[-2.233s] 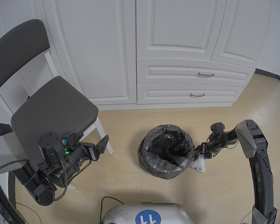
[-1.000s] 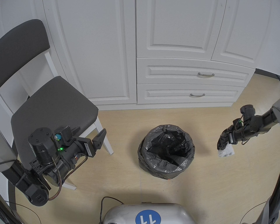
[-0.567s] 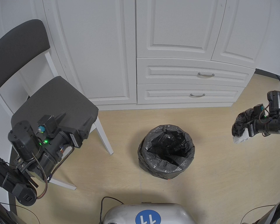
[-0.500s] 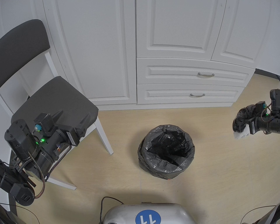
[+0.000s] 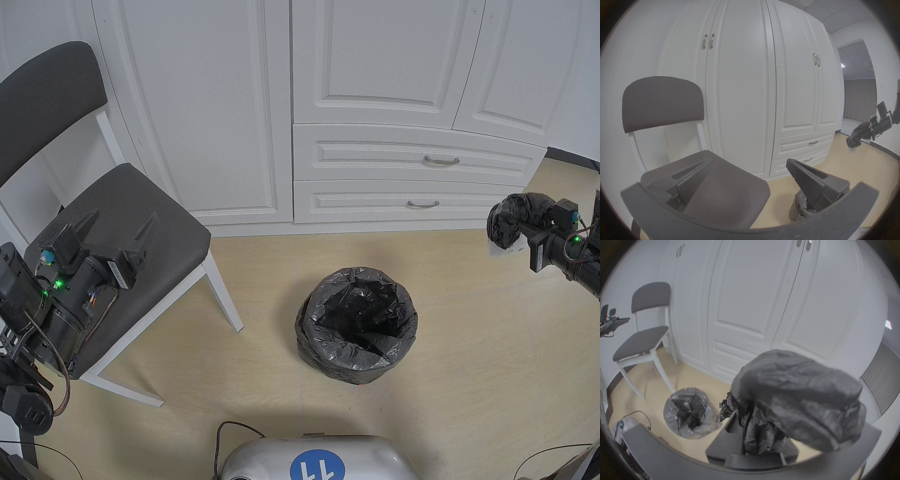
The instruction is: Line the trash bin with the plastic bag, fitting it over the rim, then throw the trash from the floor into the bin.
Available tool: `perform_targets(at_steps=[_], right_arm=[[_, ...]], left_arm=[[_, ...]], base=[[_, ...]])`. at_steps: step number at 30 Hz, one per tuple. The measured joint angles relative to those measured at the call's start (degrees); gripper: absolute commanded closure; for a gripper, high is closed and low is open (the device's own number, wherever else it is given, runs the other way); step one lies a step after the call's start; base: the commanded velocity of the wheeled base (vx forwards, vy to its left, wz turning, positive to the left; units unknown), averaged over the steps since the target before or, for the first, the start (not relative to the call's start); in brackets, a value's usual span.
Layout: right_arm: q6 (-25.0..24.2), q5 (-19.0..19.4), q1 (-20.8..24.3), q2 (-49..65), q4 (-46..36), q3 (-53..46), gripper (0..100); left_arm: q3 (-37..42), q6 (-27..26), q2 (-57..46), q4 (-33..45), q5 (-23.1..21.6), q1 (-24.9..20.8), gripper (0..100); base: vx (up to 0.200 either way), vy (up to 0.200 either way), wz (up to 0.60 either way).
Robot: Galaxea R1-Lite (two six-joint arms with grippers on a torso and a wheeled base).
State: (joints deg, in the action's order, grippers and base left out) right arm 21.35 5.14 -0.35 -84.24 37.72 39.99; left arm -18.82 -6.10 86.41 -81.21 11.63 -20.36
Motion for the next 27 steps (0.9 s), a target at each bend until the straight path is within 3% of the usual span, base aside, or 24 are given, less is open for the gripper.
perform_targets(at_steps=[11, 16, 21, 27], right_arm=[[-3.3, 0.0, 9.1, -2.9, 27.2, -5.7, 100], [-6.4, -0.2, 14.2, -8.2, 36.9, -6.6, 100], [-12.8, -0.2, 19.1, -12.4, 35.9, -6.4, 100], [-23.0, -0.2, 22.3, -14.7, 22.0, -2.4, 100]], left_arm=[[-0.4, -2.9, -1.5, 0.0, 0.0, 3.4, 0], [-0.6, -4.9, -1.5, -0.1, -0.1, 8.9, 0], [-0.7, -7.0, -1.7, -0.1, -1.2, 14.3, 0], [-0.4, -8.2, -2.3, -0.1, -3.1, 17.5, 0]], base=[[0.0, 0.0, 0.0], [0.0, 0.0, 0.0], [0.0, 0.0, 0.0], [0.0, 0.0, 0.0]])
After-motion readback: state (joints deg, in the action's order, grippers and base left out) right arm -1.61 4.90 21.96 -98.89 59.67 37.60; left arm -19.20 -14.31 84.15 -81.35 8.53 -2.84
